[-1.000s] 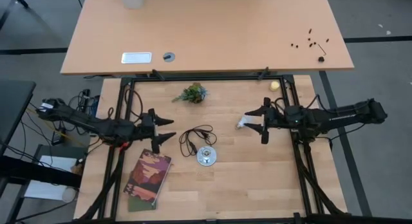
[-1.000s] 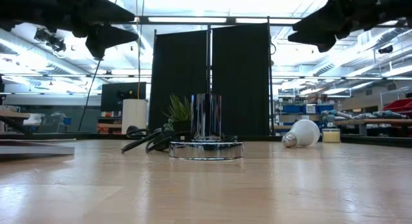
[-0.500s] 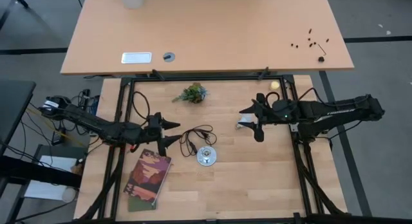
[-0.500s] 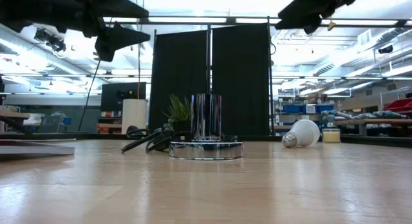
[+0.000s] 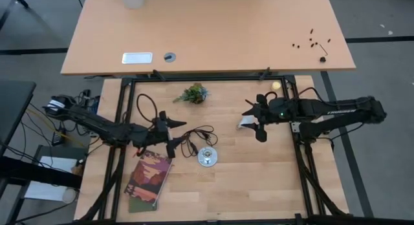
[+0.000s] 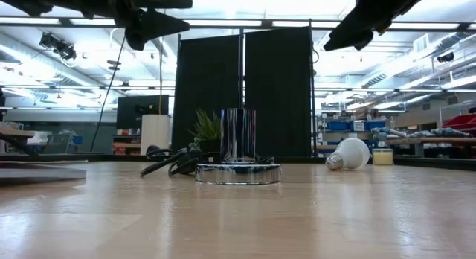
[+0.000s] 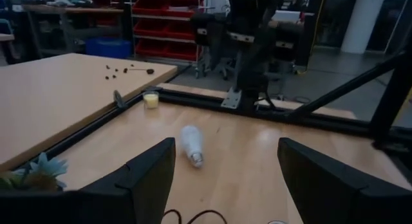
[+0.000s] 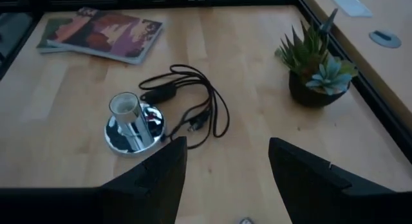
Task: Screw lightbulb
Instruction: Insert the white lightbulb into the lamp socket
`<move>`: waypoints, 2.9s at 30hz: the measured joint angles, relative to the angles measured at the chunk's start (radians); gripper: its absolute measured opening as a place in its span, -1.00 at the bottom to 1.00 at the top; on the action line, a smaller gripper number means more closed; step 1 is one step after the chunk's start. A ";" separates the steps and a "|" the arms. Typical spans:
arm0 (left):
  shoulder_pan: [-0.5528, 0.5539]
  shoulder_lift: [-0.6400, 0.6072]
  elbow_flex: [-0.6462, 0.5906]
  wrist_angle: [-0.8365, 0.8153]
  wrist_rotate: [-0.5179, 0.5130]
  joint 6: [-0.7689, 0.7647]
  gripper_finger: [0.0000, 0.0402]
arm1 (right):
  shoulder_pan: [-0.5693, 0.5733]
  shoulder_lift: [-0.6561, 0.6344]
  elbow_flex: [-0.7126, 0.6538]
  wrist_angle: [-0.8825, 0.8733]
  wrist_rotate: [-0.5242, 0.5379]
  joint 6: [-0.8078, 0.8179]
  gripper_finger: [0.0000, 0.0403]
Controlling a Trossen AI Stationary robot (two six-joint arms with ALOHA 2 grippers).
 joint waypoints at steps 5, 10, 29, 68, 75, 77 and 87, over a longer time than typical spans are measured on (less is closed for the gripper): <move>0.000 0.018 0.000 -0.002 -0.022 0.000 0.38 | -0.072 0.022 0.000 0.006 -0.072 -0.034 0.14; 0.000 0.019 0.001 0.006 -0.027 0.028 0.38 | -0.098 0.071 0.000 -0.030 -0.090 -0.078 0.14; 0.000 0.018 0.001 0.002 -0.031 0.110 0.36 | -0.098 0.102 0.042 -0.001 -0.073 -0.061 0.14; -0.150 0.341 0.038 -0.136 0.052 -0.263 0.04 | -0.048 0.212 0.196 -0.360 -0.070 -0.106 0.42; -0.151 0.454 0.038 -0.015 -0.010 -0.256 0.04 | -0.040 0.237 0.261 -0.448 -0.054 -0.079 0.42; -0.151 0.477 0.038 0.009 -0.035 -0.235 0.04 | -0.038 0.229 0.261 -0.454 -0.050 -0.061 0.42; -0.147 0.617 0.038 0.194 -0.107 -0.143 0.05 | -0.028 0.238 0.233 -0.424 -0.026 -0.124 0.42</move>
